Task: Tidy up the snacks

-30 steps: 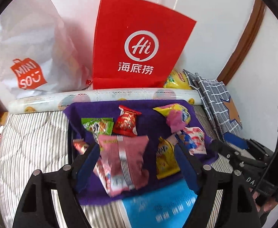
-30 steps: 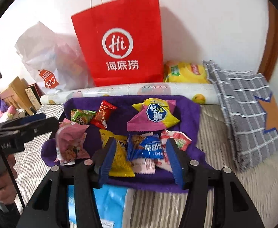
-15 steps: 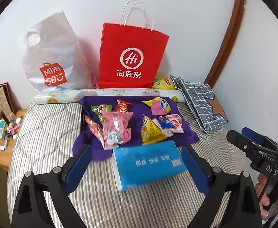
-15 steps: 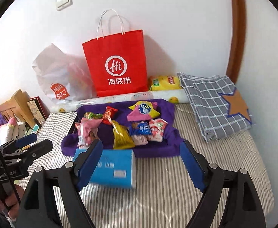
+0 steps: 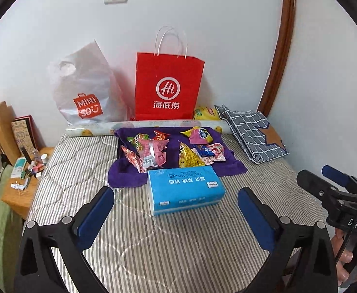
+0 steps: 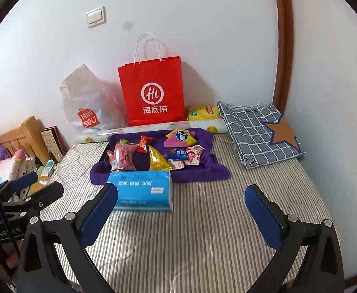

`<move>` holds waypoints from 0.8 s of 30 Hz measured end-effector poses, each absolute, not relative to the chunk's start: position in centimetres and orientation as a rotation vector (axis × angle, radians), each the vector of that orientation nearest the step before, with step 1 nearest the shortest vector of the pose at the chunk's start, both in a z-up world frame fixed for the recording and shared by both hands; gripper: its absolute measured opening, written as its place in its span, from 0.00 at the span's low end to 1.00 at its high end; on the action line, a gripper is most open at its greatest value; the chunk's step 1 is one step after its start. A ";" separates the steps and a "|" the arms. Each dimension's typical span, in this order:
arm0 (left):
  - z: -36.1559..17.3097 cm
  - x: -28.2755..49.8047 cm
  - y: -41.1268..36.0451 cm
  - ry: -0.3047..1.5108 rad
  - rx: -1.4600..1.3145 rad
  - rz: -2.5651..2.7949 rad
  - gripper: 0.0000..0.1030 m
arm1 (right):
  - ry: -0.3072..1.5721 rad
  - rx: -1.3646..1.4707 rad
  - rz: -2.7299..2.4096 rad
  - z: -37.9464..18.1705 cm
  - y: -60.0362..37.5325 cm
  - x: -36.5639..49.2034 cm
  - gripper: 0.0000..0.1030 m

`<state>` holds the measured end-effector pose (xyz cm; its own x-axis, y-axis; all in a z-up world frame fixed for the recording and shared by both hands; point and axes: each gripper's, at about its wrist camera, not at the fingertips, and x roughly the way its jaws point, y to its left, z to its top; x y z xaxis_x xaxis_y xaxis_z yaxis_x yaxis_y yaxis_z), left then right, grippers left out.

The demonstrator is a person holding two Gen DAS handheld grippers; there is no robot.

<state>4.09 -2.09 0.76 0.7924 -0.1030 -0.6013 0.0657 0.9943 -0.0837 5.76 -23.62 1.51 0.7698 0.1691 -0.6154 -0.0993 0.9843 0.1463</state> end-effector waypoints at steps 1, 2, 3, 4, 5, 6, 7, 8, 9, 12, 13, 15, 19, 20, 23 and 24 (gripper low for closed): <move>0.8 3.5 -2.2 0.645 -0.060 -0.089 0.99 | 0.676 0.110 0.148 1.5 -23.7 5.4 1.00; 0.9 3.0 -2.3 0.642 -0.058 -0.087 0.99 | 0.676 0.110 0.149 1.5 -23.6 4.8 1.00; 0.8 2.6 -2.4 0.640 -0.054 -0.083 0.99 | 0.678 0.105 0.146 1.5 -23.6 4.3 1.00; 0.8 2.2 -2.5 0.638 -0.051 -0.082 0.99 | 0.679 0.098 0.139 1.5 -23.5 3.9 1.00; 0.8 1.9 -2.6 0.637 -0.049 -0.081 0.99 | 0.674 0.085 0.125 1.5 -23.4 3.4 1.00; 0.8 1.5 -2.7 0.634 -0.046 -0.078 0.99 | 0.666 0.075 0.120 1.5 -23.3 2.9 1.00; 0.8 1.2 -2.7 0.632 -0.045 -0.077 0.99 | 0.662 0.066 0.119 1.5 -23.3 2.6 1.00; 0.9 0.8 -2.7 0.628 -0.046 -0.075 0.99 | 0.660 0.058 0.120 1.5 -23.2 2.2 1.00; 0.9 0.5 -2.7 0.624 -0.047 -0.073 0.99 | 0.659 0.053 0.118 1.5 -23.3 1.7 1.00; 1.0 -0.1 -2.6 0.614 -0.054 -0.068 0.99 | 0.650 0.052 0.118 1.6 -23.5 0.7 1.00; 1.0 -0.3 -2.5 0.612 -0.057 -0.067 0.99 | 0.647 0.053 0.121 1.6 -23.6 0.5 1.00; 1.1 -0.6 -2.5 0.606 -0.055 -0.065 0.99 | 0.642 0.055 0.122 1.8 -23.7 0.1 1.00; 1.3 -0.9 -2.5 0.599 -0.052 -0.059 0.99 | 0.639 0.055 0.124 2.0 -23.6 -0.3 1.00; 1.3 -1.1 -2.5 0.599 -0.052 -0.064 0.99 | 0.636 0.053 0.123 2.0 -23.6 -0.4 1.00; 1.1 -1.2 -2.7 0.602 -0.044 -0.069 0.99 | 0.628 0.053 0.121 2.0 -23.5 -0.7 1.00; 1.1 -1.1 -2.8 0.604 -0.040 -0.069 0.99 | 0.628 0.055 0.120 2.0 -23.5 -0.8 1.00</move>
<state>-1.13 -2.76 1.09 0.8207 -0.0762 -0.5662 0.0531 0.9969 -0.0573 -0.77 -23.51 1.97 0.8027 0.1286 -0.5823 -0.0950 0.9916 0.0880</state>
